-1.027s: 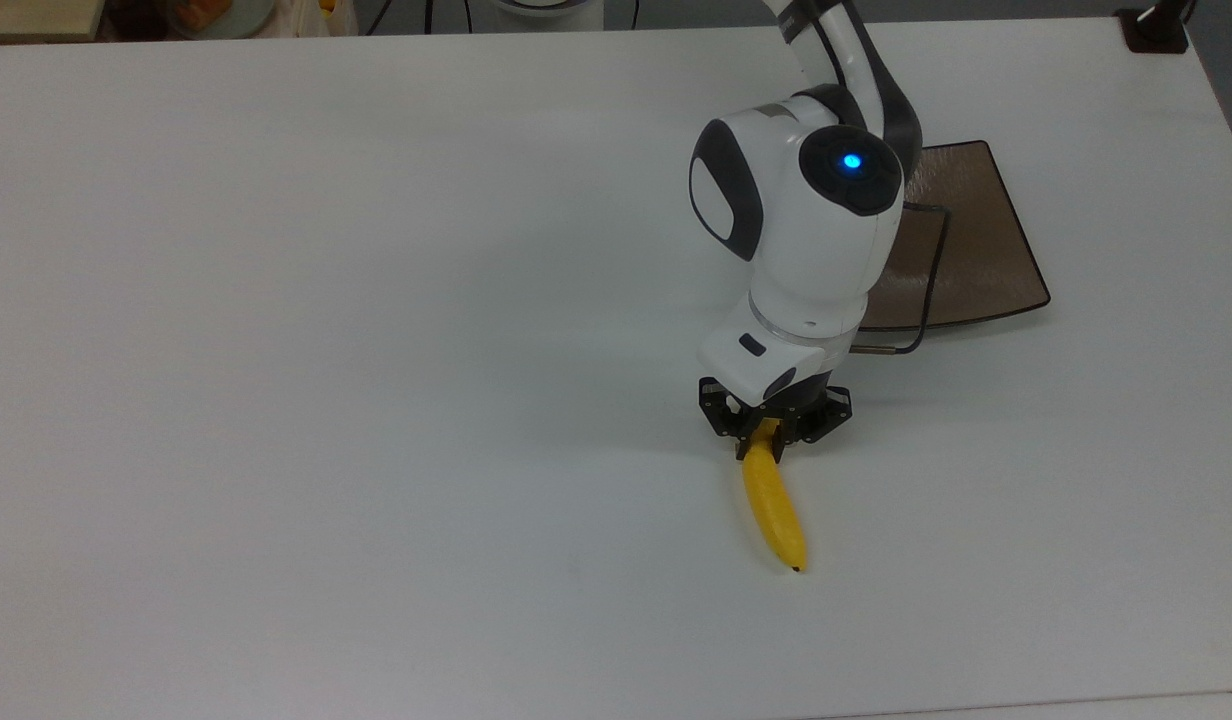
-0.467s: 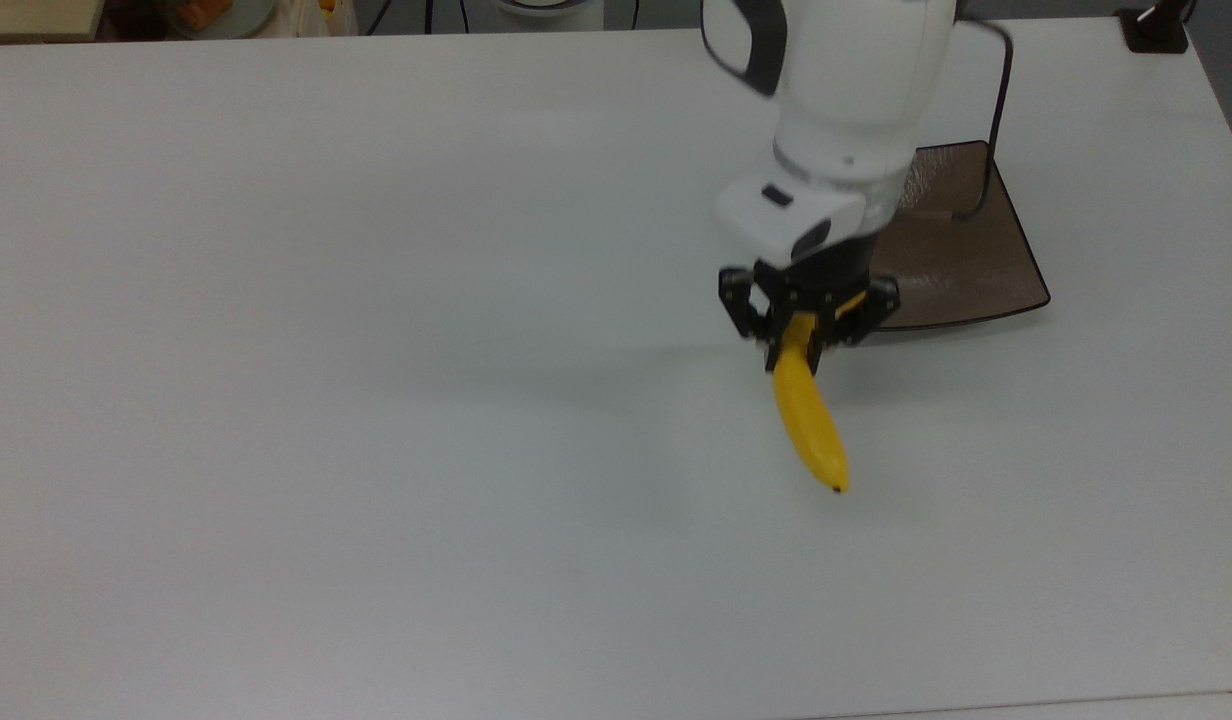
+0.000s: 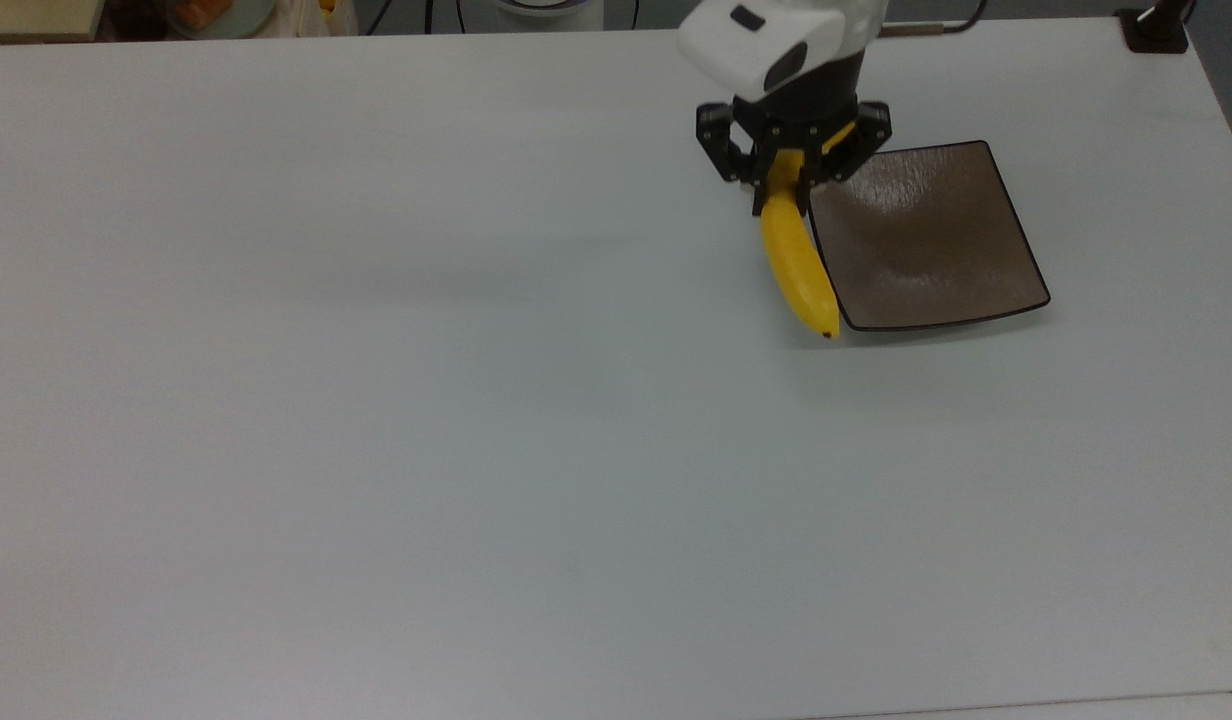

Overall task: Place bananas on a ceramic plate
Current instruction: 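Lift the grasped banana and carry it toward the brown plate, then lower the banana onto the plate's surface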

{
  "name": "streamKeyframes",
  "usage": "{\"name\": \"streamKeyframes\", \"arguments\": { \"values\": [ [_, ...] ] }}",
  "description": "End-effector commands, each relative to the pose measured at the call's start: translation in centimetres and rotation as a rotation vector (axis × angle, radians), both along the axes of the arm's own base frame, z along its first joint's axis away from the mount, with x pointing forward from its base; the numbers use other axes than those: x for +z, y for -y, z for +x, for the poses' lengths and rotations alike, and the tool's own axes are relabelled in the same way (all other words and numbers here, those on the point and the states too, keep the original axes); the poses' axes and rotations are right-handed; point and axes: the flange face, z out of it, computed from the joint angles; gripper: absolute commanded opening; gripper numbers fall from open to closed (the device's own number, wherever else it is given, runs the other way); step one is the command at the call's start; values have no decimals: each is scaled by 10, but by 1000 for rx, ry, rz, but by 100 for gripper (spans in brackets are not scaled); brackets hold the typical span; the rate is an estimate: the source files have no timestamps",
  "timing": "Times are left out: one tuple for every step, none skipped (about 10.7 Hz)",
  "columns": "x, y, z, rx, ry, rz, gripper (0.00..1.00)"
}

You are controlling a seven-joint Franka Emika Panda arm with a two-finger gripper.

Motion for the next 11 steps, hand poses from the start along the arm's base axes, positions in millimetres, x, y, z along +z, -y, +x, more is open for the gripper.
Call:
{"name": "streamKeyframes", "arguments": {
  "values": [
    [-8,1,-41,-5,-126,67,0],
    [-13,0,-48,-52,-156,98,0],
    [-18,-2,-55,-101,-181,117,0],
    [-25,-4,-59,-153,-213,141,0],
    [-32,-8,-61,-192,-233,177,0],
    [-42,-14,-62,-209,-224,195,0],
    [-57,-26,-67,-236,-219,197,0],
    [-72,-35,-72,-263,-207,203,0],
    [-79,-42,-72,-286,-171,225,0],
    [-88,-49,-74,-304,-141,244,0],
    [-99,-60,-82,-297,-124,250,0]
  ]
}}
